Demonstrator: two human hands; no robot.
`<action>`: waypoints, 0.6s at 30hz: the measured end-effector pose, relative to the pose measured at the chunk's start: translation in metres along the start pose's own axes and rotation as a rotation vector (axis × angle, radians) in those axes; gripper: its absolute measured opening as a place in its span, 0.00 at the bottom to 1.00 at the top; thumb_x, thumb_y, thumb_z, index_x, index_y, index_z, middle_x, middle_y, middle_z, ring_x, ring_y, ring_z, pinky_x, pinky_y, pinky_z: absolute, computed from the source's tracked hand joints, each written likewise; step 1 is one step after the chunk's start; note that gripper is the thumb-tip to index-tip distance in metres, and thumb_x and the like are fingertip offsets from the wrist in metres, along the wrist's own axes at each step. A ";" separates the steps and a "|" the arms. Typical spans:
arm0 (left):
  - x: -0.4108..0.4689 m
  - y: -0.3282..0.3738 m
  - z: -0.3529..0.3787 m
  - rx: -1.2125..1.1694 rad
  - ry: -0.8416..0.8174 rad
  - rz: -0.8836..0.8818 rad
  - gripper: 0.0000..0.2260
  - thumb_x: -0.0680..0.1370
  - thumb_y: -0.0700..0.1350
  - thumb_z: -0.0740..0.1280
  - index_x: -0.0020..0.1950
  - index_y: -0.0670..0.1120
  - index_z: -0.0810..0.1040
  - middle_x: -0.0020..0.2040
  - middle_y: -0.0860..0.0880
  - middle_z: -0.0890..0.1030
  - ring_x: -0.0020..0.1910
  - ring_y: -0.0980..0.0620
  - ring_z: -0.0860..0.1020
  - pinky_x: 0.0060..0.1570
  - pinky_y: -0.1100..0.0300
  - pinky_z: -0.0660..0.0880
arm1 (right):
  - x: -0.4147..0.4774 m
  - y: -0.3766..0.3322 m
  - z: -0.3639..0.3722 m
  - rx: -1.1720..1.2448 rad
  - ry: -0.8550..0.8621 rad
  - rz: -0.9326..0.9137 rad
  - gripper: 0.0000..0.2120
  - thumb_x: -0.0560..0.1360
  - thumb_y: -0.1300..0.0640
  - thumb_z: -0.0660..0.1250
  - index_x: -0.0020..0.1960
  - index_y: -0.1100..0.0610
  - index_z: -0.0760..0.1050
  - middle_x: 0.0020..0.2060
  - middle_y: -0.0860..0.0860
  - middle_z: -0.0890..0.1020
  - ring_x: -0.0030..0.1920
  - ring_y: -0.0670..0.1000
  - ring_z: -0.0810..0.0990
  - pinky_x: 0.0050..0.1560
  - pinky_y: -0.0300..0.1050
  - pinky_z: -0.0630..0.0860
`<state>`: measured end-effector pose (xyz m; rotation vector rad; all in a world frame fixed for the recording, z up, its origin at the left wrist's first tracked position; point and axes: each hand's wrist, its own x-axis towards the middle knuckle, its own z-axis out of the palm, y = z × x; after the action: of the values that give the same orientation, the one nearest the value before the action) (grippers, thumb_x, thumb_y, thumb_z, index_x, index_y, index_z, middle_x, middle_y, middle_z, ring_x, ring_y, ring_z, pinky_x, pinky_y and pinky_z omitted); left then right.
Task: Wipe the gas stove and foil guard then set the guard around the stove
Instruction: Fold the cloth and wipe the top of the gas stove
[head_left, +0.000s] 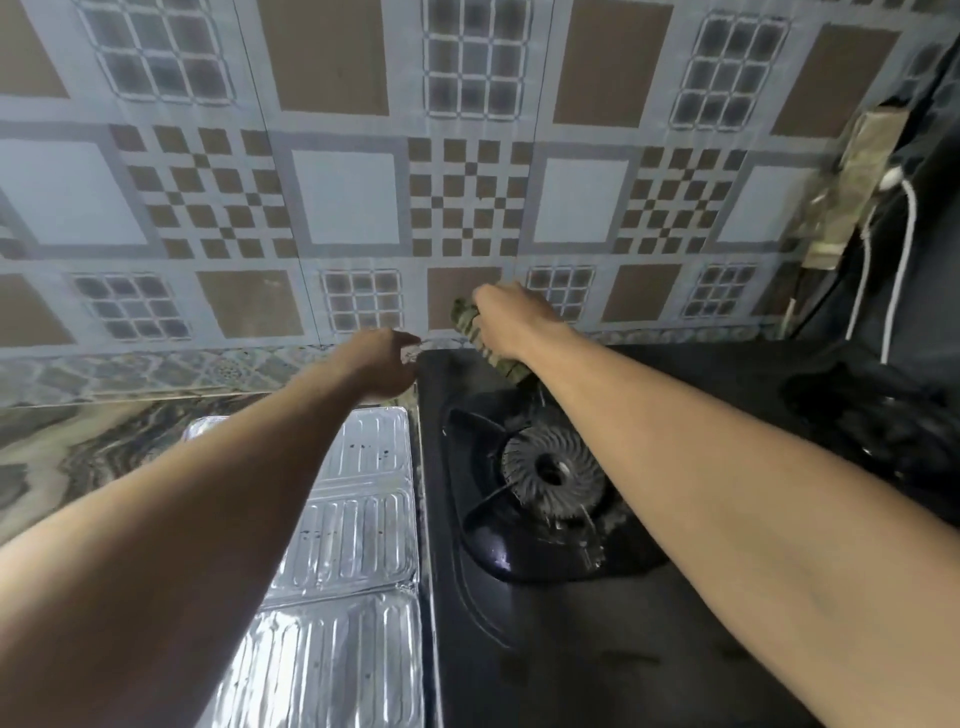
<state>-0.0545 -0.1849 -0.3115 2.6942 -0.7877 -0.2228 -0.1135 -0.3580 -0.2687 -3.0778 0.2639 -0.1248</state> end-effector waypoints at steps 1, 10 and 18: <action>0.000 -0.003 0.001 0.014 -0.007 0.000 0.23 0.81 0.55 0.64 0.75 0.53 0.69 0.71 0.44 0.75 0.69 0.42 0.73 0.70 0.46 0.67 | 0.001 -0.004 0.005 0.003 -0.008 -0.007 0.08 0.76 0.71 0.59 0.48 0.62 0.74 0.48 0.59 0.78 0.43 0.60 0.78 0.38 0.49 0.71; -0.003 -0.012 0.003 0.006 -0.078 -0.004 0.22 0.80 0.57 0.64 0.75 0.59 0.68 0.68 0.44 0.77 0.66 0.43 0.74 0.69 0.45 0.68 | -0.001 -0.020 0.019 0.126 -0.078 -0.068 0.17 0.80 0.44 0.64 0.51 0.58 0.80 0.51 0.55 0.82 0.49 0.58 0.79 0.51 0.52 0.78; -0.009 -0.009 0.005 -0.096 -0.095 -0.023 0.23 0.82 0.53 0.63 0.76 0.54 0.66 0.73 0.42 0.71 0.71 0.41 0.69 0.72 0.45 0.61 | -0.003 -0.016 0.043 0.144 -0.291 -0.084 0.26 0.84 0.56 0.58 0.80 0.50 0.56 0.78 0.55 0.62 0.75 0.60 0.64 0.70 0.51 0.65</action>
<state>-0.0590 -0.1743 -0.3190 2.6195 -0.7531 -0.3867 -0.1103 -0.3401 -0.3104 -2.9119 0.1064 0.2865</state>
